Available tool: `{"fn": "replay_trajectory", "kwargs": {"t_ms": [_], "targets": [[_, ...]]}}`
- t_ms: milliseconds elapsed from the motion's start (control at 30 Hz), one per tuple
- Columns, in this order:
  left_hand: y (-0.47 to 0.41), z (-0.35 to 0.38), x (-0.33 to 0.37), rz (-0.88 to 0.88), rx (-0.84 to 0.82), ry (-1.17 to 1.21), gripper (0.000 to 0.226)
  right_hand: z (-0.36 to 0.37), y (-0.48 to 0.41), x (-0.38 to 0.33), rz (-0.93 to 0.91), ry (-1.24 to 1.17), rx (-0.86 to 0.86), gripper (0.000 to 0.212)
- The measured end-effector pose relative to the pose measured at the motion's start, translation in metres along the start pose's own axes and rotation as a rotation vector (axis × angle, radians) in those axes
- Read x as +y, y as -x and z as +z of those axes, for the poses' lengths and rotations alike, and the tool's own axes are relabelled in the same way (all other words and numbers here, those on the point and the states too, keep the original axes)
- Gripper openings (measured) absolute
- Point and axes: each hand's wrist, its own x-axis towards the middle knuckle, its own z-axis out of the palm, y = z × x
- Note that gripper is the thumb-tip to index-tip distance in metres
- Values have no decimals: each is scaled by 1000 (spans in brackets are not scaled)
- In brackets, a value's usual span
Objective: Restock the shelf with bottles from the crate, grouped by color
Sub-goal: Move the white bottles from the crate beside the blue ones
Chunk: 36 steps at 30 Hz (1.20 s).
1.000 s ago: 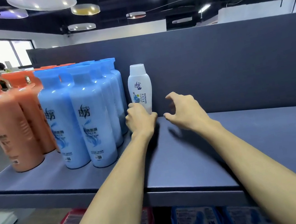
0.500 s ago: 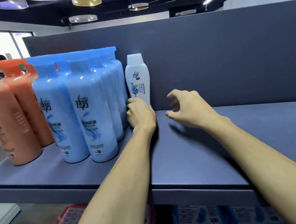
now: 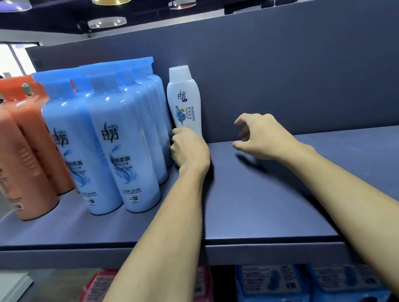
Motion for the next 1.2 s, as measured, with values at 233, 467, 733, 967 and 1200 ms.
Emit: {"fn": "replay_trajectory", "kwargs": {"t_ms": [233,467,733,967,1200], "targets": [[27,-20,0,109,-44,-158,34,-3,6,1,3,-38,-21,51],[65,-71,8,470,-64,-513,30,-22,30,-11,1,-82,77,43],[77,-109,30,633,52,-584,24,-56,67,-41,-105,39,92,40],[112,-92,24,624,19,-271,19,-74,124,-22,-71,10,93,41],[116,-74,29,694,-121,-147,26,-80,156,-14,-32,119,100,43]]}}
